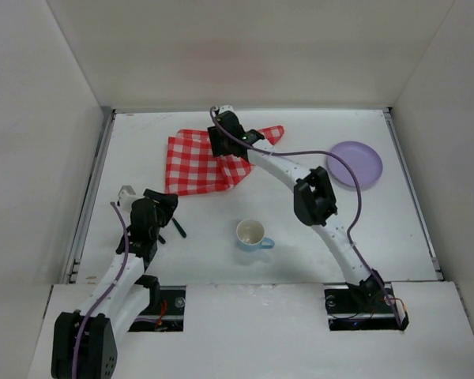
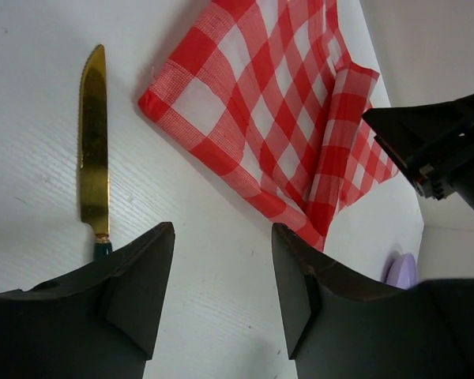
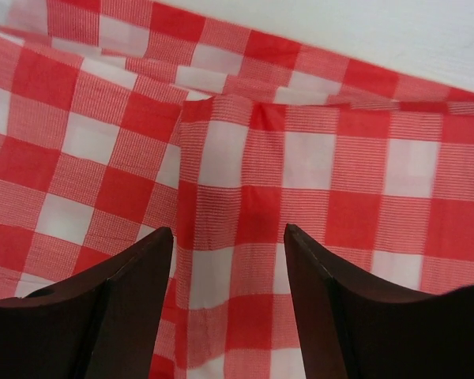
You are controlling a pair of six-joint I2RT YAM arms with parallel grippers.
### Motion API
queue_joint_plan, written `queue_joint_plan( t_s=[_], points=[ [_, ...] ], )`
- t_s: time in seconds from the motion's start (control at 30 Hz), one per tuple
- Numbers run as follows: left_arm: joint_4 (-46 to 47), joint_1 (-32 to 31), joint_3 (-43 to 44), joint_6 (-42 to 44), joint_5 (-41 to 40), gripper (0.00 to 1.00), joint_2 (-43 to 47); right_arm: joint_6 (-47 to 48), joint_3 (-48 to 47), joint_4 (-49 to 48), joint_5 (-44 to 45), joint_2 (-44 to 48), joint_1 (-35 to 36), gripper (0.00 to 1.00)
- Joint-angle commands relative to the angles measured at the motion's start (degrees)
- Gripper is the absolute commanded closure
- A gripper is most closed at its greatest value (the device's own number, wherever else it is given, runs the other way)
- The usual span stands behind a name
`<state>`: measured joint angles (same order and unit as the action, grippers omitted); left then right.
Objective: Set the dinner table for one person
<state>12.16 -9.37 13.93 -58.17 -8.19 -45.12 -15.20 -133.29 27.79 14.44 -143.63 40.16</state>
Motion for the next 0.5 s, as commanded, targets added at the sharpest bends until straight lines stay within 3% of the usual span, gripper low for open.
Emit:
queue_joint_plan(
  t_s=[0.0,0.1,0.2,0.33,0.47],
  points=[
    [3.5,2.7,-1.1,0.0,5.9,0.5,-0.8,1.8,-11.3,9.5,1.0,-4.5,2.5,0.36],
    [5.2,4.0,-2.0,0.0,7.0,0.5,-1.9,1.0,-18.2,12.0,2.0,-8.8,3.0,0.37],
    [5.6,4.3,-1.9,0.9,6.8,0.5,-3.2,0.2,-24.7,14.6,5.1,-12.5,3.3,0.44],
    [6.6,2.9,-0.8,1.4,6.5,0.5,-5.8,-0.7,-30.0,16.7,12.7,-14.5,4.4,0.74],
    [7.5,1.3,0.0,1.5,6.1,0.5,-8.0,-1.3,-37.0,17.0,16.3,-14.2,5.3,0.86]
  ],
)
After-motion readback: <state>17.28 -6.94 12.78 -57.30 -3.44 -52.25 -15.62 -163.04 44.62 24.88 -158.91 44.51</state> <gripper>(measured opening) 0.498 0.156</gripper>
